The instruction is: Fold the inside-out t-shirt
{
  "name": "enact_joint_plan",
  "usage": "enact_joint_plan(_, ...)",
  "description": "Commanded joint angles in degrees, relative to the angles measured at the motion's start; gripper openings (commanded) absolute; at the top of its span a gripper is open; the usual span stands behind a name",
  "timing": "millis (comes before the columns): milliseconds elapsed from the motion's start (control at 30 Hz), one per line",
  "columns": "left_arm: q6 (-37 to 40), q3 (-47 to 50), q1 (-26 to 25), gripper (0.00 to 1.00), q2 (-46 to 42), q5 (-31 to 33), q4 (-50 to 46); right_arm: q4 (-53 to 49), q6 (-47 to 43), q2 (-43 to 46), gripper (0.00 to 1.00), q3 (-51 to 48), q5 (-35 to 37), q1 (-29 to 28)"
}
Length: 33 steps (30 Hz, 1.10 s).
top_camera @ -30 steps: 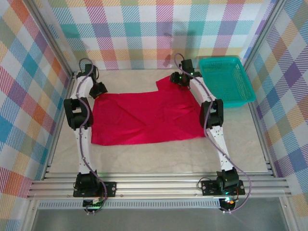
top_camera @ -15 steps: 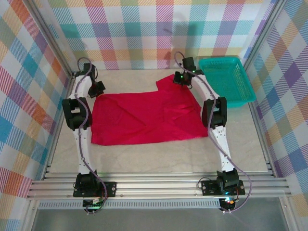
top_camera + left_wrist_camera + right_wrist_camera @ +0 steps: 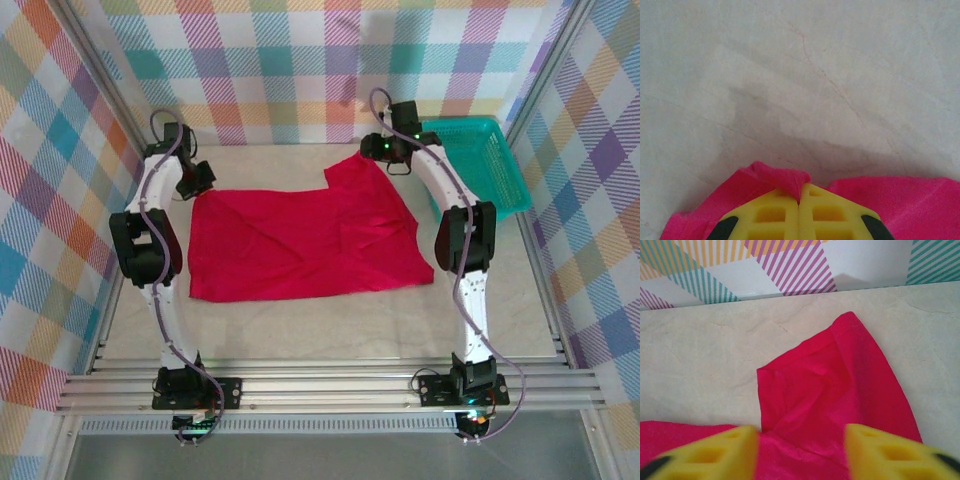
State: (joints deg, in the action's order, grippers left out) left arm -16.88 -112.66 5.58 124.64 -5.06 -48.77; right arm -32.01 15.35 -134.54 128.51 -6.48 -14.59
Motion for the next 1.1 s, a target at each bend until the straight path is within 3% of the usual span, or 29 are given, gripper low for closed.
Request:
enact_joint_plan(0, -0.54, 1.39, -1.25, 0.00, -1.16, -1.18, 0.84, 2.20, -1.02, -6.97, 0.99, 7.09, 2.10, 0.27)
enact_joint_plan(100, -0.86, 4.59, -2.36, 0.00, -2.51, -1.52, 1.97, -3.08, -0.79, -16.01, 1.00, 18.61, 4.32, 0.26)
enact_joint_plan(200, -2.01, 8.94, -2.86, 0.00, -4.42, -2.50, 4.51, -10.73, 1.59, -20.42, 1.00, 25.45, -1.77, 0.18)
enact_joint_plan(300, -2.86, 12.09, -2.95, 0.00, -5.85, -3.08, 6.33, -7.96, 4.43, -15.02, 1.00, 14.04, -6.75, 0.02)
enact_joint_plan(467, -3.26, 15.29, -3.24, 0.00, -6.34, -3.16, 7.68, 3.07, 5.56, -2.72, 1.00, -8.40, -6.82, -0.24)
enact_joint_plan(600, -3.83, 16.95, -3.50, 0.00, -6.08, -2.93, 9.27, 4.88, 4.80, 1.46, 1.00, -14.61, -5.01, -0.26)
enact_joint_plan(800, -5.78, 19.42, -3.48, 0.00, -4.13, -3.04, 12.59, 1.72, 4.94, 4.38, 1.00, -14.47, -7.17, -0.26)
enact_joint_plan(1067, -8.10, 26.40, -3.48, 0.00, -4.61, -4.81, 16.54, 7.71, 12.24, 8.98, 1.00, -33.72, -11.40, -0.40)
